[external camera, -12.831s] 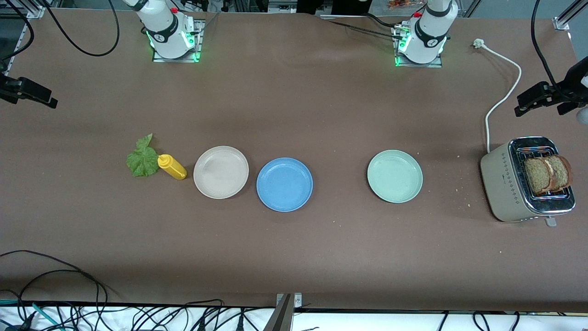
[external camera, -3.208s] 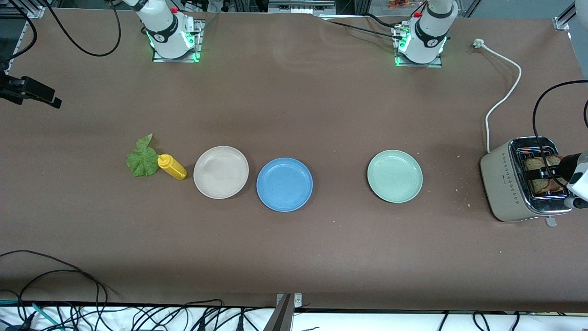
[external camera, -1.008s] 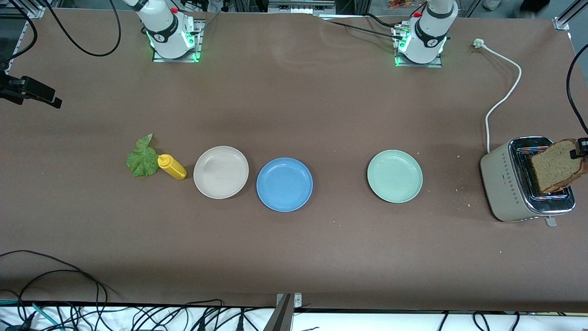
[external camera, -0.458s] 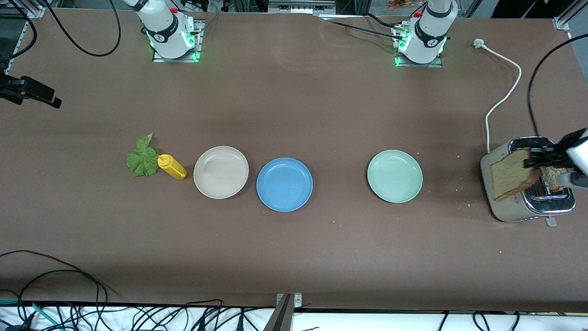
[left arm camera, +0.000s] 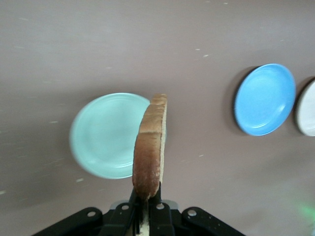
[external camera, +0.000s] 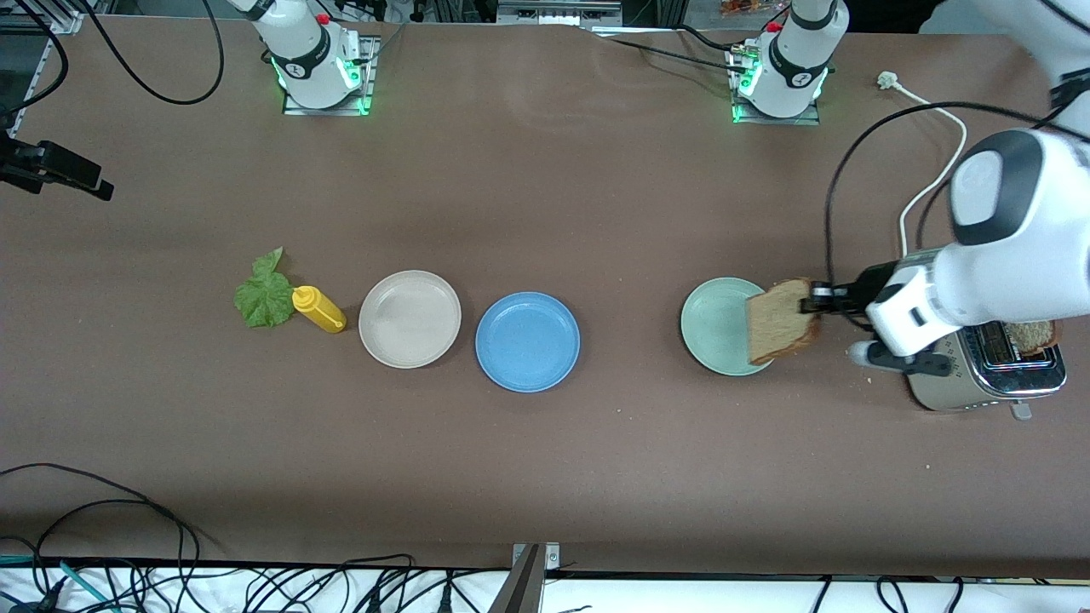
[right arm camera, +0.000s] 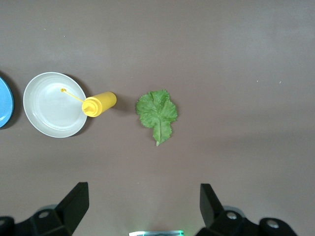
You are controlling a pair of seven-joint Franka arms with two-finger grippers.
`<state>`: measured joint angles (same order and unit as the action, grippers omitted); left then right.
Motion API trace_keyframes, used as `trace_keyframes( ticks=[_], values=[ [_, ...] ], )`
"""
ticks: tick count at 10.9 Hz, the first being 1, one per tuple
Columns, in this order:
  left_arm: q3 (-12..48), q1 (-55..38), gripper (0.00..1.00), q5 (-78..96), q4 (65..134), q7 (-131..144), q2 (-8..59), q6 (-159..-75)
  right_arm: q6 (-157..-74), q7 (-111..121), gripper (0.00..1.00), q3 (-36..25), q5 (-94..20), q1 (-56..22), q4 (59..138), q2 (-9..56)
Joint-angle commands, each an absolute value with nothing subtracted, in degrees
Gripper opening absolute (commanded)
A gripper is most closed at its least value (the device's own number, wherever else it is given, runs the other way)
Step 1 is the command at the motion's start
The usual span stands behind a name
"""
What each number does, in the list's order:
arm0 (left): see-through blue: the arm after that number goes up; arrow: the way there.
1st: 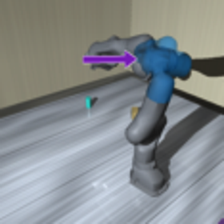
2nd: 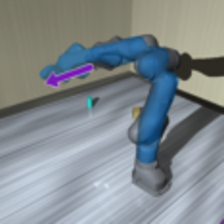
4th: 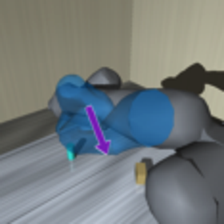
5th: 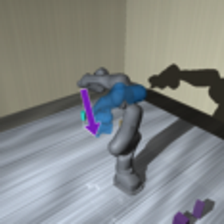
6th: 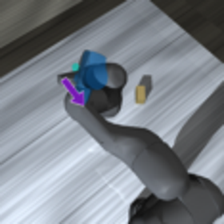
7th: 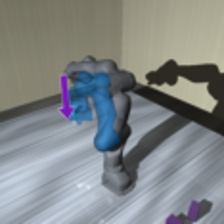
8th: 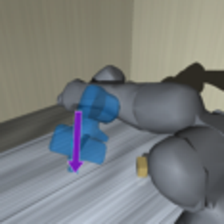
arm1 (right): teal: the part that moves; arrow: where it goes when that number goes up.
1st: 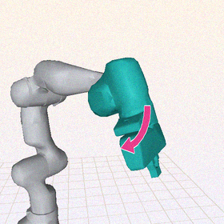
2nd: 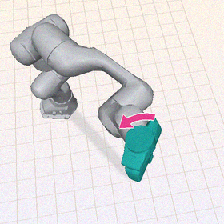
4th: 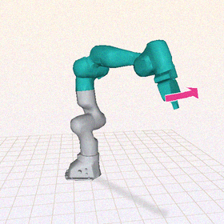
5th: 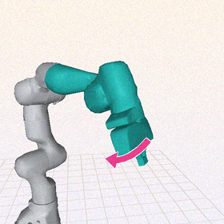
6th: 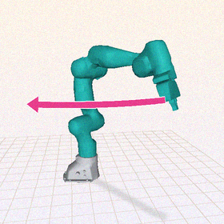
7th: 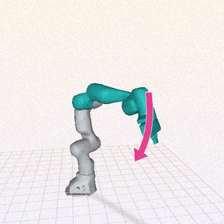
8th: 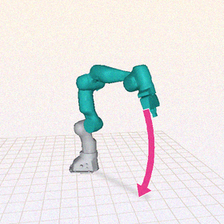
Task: Make sandwich in blue plate with both arms
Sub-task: 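Carry the toast slice with the left gripper over the blue plate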
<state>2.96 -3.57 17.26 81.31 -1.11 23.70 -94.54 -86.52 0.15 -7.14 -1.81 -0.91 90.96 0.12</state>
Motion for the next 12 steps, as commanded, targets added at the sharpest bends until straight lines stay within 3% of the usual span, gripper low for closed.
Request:
trace_keyframes(
  ticks=[1,8,12],
  values=[
    [2.02,-9.12,0.0,26.42,80.68,1.4,28.37,-99.39,-85.69,0.26,1.0,-7.29,-2.72,-0.7,90.44,-0.18],
    [1.41,-21.69,0.0,51.98,79.54,6.42,39.01,-116.51,-85.69,0.26,1.0,-7.56,-3.51,-0.7,90.44,-0.18],
    [1.41,-28.55,0.0,54.14,79.45,6.42,42.62,-125.68,-85.69,0.26,1.0,-7.56,-3.52,-0.7,90.44,-0.18]
  ],
)
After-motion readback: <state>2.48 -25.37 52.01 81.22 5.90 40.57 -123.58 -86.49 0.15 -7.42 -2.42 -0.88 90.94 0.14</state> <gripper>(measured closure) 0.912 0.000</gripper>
